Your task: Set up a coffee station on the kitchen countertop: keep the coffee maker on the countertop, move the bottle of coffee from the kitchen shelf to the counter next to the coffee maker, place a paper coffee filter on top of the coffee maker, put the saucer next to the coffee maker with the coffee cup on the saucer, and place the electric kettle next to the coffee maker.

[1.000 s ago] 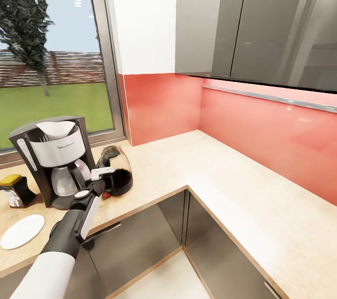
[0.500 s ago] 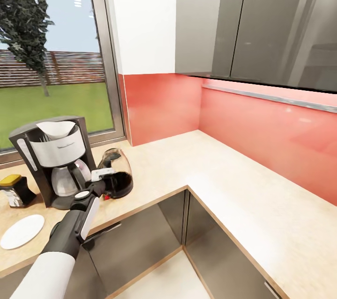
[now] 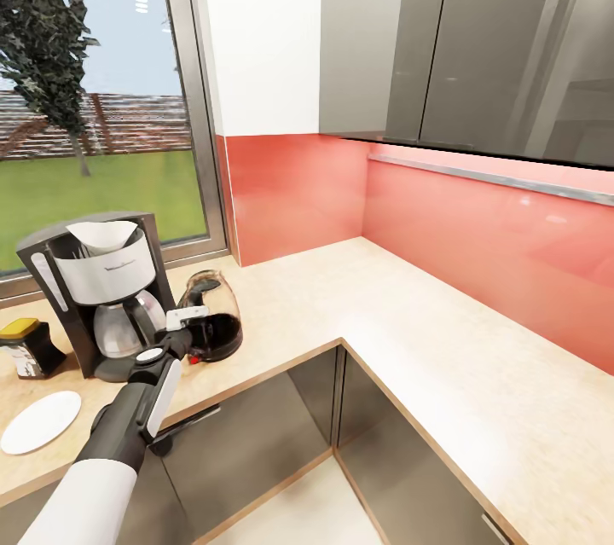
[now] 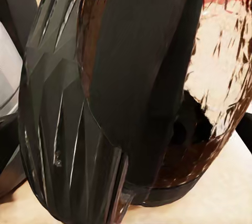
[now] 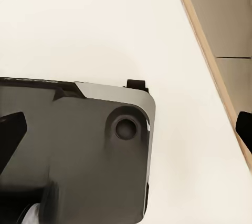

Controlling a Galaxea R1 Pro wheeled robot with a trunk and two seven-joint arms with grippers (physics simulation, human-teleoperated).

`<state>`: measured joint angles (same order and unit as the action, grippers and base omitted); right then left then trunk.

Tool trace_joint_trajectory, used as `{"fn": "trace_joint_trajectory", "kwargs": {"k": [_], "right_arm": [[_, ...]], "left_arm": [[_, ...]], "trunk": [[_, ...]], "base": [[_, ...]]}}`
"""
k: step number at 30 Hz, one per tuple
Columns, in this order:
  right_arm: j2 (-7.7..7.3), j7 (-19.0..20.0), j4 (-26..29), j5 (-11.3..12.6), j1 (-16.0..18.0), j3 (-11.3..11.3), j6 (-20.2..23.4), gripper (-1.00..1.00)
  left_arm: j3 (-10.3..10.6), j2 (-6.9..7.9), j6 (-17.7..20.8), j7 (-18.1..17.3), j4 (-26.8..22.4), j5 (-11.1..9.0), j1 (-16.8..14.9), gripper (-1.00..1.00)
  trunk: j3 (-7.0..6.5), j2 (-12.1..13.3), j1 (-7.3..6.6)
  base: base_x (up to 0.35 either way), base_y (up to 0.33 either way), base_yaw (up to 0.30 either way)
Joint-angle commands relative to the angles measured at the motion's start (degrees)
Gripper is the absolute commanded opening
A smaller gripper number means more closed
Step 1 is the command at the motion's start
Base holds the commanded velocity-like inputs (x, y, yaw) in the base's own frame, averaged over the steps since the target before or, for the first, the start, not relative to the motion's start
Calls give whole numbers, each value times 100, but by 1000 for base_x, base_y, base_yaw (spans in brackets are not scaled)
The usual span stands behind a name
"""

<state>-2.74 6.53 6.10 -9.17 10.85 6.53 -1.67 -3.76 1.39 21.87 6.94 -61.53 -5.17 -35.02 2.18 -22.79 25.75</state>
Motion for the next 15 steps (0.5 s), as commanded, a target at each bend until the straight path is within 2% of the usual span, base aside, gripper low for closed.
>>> {"fn": "trace_joint_trajectory", "kwargs": {"k": [1, 8, 15], "right_arm": [[0, 24, -3, -58, 5, 50, -17, 100], [-5, 24, -3, -58, 5, 50, -17, 100], [-7, 24, -3, -58, 5, 50, -17, 100]], "left_arm": [[7, 2, 28, 36, -8, -55, -4, 100], [12, 2, 28, 36, -8, -54, -4, 100], [10, 2, 28, 36, -8, -61, -4, 100]], "trunk": [[13, -13, 4], [13, -13, 4], [13, -13, 4]], "base": [[-32, 0, 0], [-212, 0, 0], [-41, 0, 0]]}}
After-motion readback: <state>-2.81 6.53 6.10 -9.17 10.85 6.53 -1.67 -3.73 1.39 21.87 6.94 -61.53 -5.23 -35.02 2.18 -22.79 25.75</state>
